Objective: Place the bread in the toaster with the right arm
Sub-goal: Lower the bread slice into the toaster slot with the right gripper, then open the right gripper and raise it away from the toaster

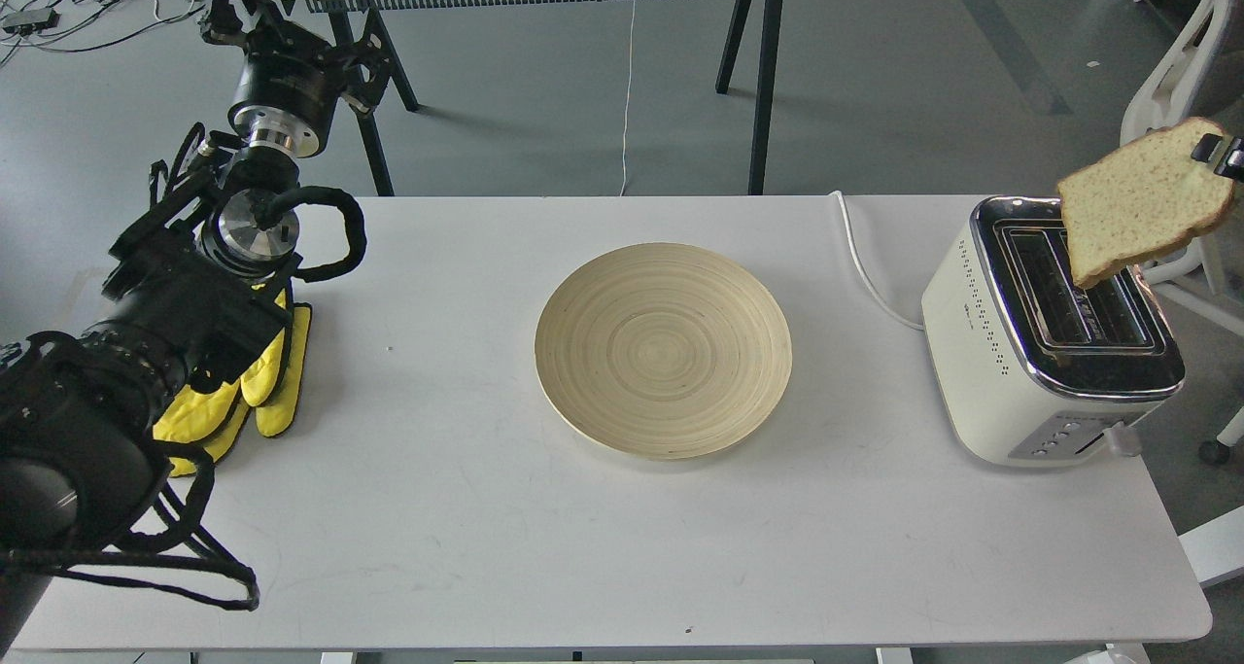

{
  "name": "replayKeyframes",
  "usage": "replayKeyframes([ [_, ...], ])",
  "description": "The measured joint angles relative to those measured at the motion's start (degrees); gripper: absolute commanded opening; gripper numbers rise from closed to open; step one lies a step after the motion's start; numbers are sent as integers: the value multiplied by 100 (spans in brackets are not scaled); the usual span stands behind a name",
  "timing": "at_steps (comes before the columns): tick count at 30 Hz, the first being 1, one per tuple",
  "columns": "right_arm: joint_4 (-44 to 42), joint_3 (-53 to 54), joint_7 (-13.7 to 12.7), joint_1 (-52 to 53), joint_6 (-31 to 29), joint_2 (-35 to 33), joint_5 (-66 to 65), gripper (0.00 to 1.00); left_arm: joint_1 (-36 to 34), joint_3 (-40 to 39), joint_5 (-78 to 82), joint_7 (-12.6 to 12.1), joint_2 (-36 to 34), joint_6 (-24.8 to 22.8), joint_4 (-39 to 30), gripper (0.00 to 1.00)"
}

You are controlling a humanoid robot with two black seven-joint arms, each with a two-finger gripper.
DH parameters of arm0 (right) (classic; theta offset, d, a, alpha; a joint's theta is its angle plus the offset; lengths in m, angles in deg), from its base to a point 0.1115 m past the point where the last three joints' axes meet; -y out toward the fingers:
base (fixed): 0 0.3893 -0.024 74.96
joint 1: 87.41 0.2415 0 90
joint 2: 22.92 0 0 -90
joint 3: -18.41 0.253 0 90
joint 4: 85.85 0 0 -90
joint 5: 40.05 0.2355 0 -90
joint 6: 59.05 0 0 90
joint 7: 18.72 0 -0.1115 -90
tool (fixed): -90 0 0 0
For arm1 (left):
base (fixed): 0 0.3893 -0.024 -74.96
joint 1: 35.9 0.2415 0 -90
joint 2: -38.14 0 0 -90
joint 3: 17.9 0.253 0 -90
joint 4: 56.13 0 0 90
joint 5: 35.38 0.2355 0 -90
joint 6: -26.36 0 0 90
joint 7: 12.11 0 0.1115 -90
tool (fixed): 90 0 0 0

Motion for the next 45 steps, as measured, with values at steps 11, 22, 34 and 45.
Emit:
replayKeyframes([
  [11, 33, -5, -29, -218, 5, 193, -4, 0, 0, 4, 0, 19, 5, 0, 0, 100],
  [22, 16, -4, -51, -410, 8, 334, -9, 1, 0, 6, 0, 19, 7, 0, 0, 100],
  [34, 326, 4, -40, -580, 3, 122, -10, 1, 0, 2, 0, 19, 13, 0, 0, 100],
  [45, 377, 4, -57, -583, 2, 102, -10, 7, 0, 2, 0, 19, 13, 0, 0, 100],
])
